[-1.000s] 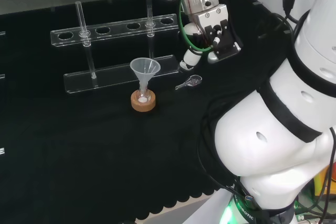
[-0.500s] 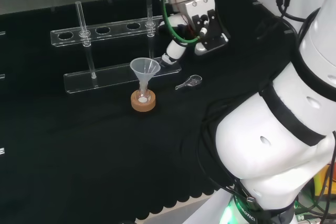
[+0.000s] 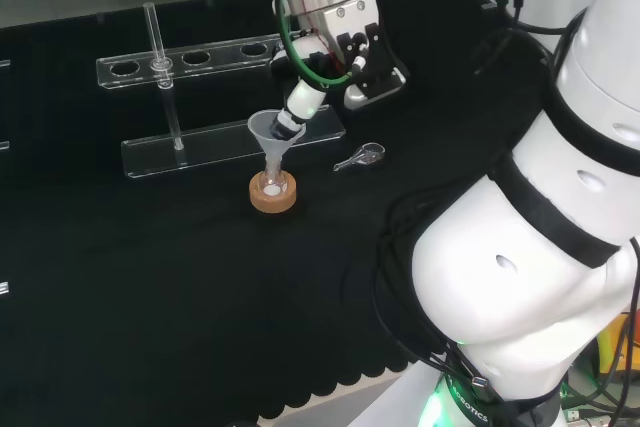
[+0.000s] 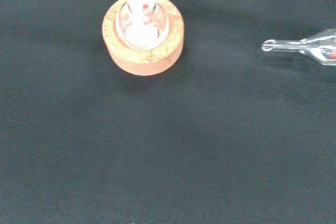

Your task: Remove the funnel from the round-bottom flask.

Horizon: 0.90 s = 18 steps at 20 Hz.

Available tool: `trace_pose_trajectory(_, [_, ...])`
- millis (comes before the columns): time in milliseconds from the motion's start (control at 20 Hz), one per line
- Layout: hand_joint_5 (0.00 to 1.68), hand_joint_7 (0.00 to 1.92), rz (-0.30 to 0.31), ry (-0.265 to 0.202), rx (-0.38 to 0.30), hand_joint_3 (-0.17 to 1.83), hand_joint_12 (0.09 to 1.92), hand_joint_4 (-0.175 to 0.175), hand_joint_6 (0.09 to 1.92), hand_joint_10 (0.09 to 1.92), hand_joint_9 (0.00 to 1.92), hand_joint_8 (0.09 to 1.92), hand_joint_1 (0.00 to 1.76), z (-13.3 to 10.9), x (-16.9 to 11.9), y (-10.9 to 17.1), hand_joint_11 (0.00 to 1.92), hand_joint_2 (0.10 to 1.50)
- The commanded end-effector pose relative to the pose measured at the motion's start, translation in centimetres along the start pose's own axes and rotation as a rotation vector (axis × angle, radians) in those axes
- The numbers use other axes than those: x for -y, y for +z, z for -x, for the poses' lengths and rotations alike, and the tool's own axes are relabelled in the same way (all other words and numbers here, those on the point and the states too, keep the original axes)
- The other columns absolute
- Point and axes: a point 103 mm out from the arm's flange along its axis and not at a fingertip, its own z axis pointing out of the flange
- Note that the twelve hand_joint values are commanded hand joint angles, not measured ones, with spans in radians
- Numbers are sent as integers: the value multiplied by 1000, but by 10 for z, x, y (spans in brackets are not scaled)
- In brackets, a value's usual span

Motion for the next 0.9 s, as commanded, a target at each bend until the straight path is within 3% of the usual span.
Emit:
trace_pose_trajectory(50, [44,0,-21,-30,10,347,1446,-49,87,799,255,585,568,-18,-18,6,396,614])
trace_pose_trajectory(250, [29,0,-24,-41,15,316,1443,-55,87,831,209,511,569,-22,-26,13,413,625])
trace_pose_trajectory(900, [15,0,7,-11,59,281,1438,-59,87,863,149,443,613,-15,-40,26,432,637])
